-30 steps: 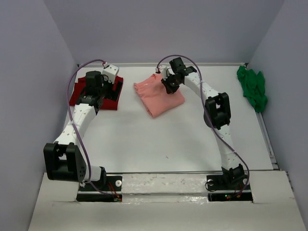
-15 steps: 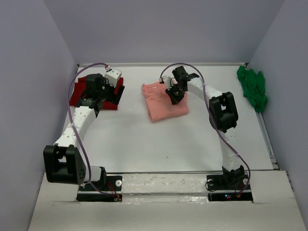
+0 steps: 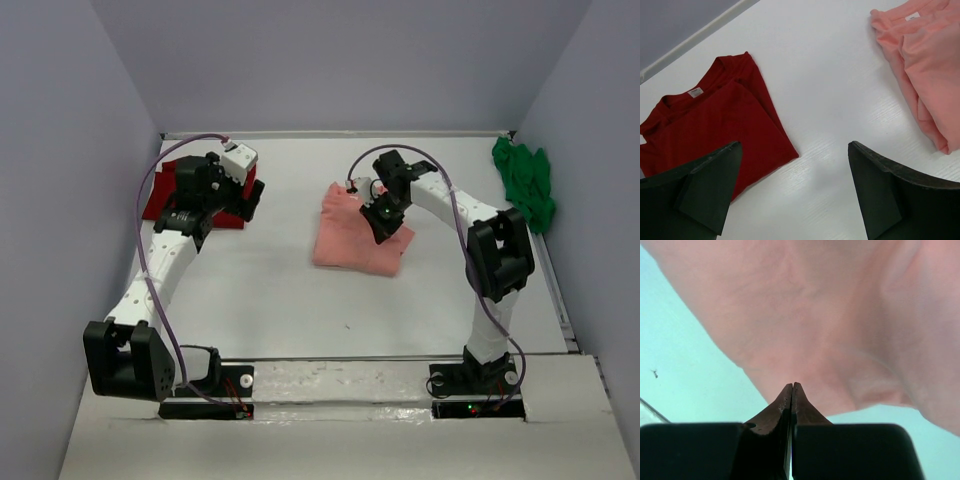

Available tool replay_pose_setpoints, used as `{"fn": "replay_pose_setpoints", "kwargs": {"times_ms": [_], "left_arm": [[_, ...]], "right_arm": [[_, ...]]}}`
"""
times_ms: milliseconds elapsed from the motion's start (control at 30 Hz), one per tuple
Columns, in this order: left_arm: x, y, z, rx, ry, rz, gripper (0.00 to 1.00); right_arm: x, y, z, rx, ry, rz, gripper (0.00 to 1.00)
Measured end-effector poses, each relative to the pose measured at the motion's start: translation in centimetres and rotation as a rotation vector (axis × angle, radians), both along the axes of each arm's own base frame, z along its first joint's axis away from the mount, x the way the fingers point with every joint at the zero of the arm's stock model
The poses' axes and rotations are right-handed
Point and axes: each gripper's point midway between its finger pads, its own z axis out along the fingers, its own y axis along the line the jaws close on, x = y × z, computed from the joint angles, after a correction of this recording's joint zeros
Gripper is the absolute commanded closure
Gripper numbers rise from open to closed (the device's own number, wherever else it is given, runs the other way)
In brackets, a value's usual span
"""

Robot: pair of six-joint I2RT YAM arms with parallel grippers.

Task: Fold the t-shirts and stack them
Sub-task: Fold the tshirt

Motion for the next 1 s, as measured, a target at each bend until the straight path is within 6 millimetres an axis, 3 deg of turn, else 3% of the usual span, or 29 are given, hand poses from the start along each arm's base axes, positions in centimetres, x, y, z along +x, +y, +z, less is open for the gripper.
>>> {"fn": "replay_pose_setpoints", "kwargs": {"times_ms": [267,333,667,867,1000], "left_arm": [[-0.2,-2.0,0.1,-0.008,0.012,-0.056,0.01],[-0.2,-2.0,0.1,-0.009,0.012,-0.056,0.01],[-0.3,-2.0,0.2,-0.012,0.006,-0.057,0.01],[-0.8,-1.9,-0.3,-0.011,0.006,-0.057,0.01],[-1.0,-1.9,-0.8,-0.008,0.012,-0.057,0.01]], "right_arm": [[3.8,1.9,7.2,0.079,-0.16,-0.008,1.0],[4.2,1.6,7.5,0.067,-0.178,-0.013,1.0],[5.1,-0.6,3.7,-0.087,-0.162,-0.052,1.0],[7.1,-1.7,1.5,-0.175,-0.211,-0.075,1.0],[9.0,-2.9,-1.5,-0.277,-0.24,-0.104,1.0]]}}
